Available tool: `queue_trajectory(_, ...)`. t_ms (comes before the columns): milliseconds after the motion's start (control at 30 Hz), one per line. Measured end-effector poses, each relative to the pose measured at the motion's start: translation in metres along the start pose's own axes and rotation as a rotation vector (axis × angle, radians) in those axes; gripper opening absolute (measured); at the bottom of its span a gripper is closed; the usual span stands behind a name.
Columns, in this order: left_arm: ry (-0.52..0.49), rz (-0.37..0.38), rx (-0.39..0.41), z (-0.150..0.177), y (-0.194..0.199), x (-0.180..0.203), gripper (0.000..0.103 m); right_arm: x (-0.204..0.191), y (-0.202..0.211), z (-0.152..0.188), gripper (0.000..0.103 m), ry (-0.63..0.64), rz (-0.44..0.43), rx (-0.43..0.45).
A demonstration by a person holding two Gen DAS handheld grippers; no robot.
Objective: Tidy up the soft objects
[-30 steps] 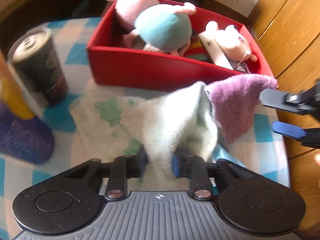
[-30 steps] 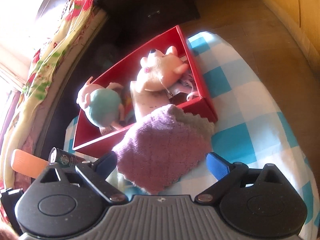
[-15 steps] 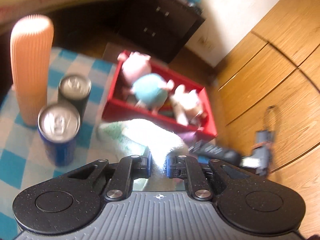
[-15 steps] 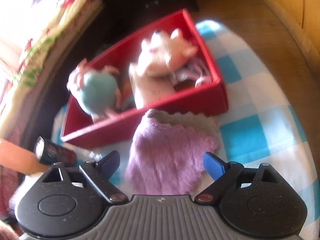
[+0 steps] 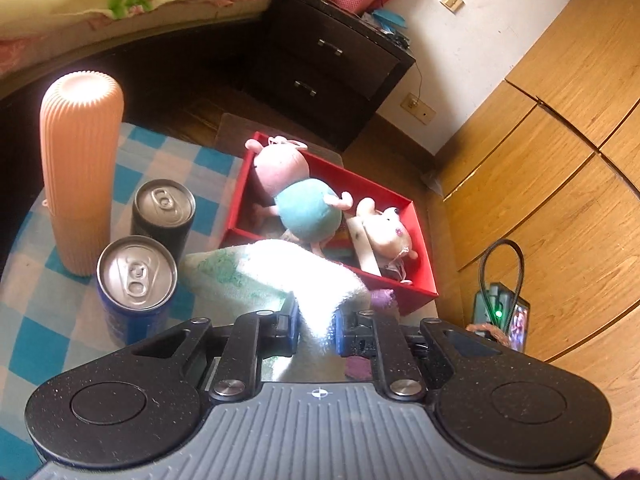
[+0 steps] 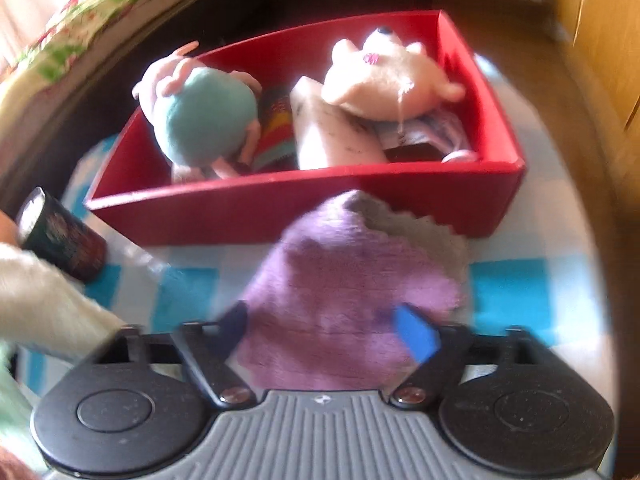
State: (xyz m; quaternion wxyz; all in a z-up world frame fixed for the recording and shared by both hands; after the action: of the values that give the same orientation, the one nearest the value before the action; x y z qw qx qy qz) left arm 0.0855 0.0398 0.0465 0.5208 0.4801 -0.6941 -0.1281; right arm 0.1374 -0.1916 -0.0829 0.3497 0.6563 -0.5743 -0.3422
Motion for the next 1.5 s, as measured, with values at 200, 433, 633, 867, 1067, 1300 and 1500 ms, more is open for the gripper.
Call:
queue_trajectory(200,-0.009,0.009,-0.005,0.002,-0.006,0.009,0.019,0.03,0.022,0.009,0.0,-0.055,-0.083,0.017)
queue_trajectory(433,0.008,0.032,0.044,-0.007,-0.001,0.017,0.021,0.049,0.062,0.003,0.019,-0.178,-0.324,0.115)
queue_trajectory(633,-0.132,-0.091,-0.031,0.02,-0.035,0.011,0.063,0.042,0.031,-0.007,0.064,-0.193,-0.174,0.06)
queue_trajectory(867,-0.254,-0.259,-0.161,0.066,-0.127,-0.004,0.069,0.01,0.013,-0.019,0.064,-0.057,-0.067,0.032)
queue_trajectory(1067,-0.099,-0.256,-0.192,0.055,-0.127,-0.029,0.034,0.015,0.012,-0.016,0.053,-0.037,-0.082,0.02)
queue_trajectory(1300,0.139,-0.1,-0.257,0.038,-0.091,-0.055,0.032,0.005,0.004,-0.018,0.02,-0.047,-0.117,0.001)
queue_trajectory(1500,0.013,-0.13,-0.191,0.038,-0.085,-0.043,0.075,-0.002,-0.006,-0.016,0.035,-0.056,-0.09,-0.003)
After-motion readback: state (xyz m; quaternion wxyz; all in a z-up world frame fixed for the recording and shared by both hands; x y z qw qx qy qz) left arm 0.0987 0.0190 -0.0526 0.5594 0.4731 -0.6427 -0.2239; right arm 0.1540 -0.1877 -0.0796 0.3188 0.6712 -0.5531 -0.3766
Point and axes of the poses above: each gripper's, at about its wrist camera, not at the fingertips, and y roughly against the way its jaws point, x to its right, z to its underside, the point moved 4 cm from there along -y, roughly the way its jaws point, and after that the axes turned 15 degrees about y, right-handed, at the moved point
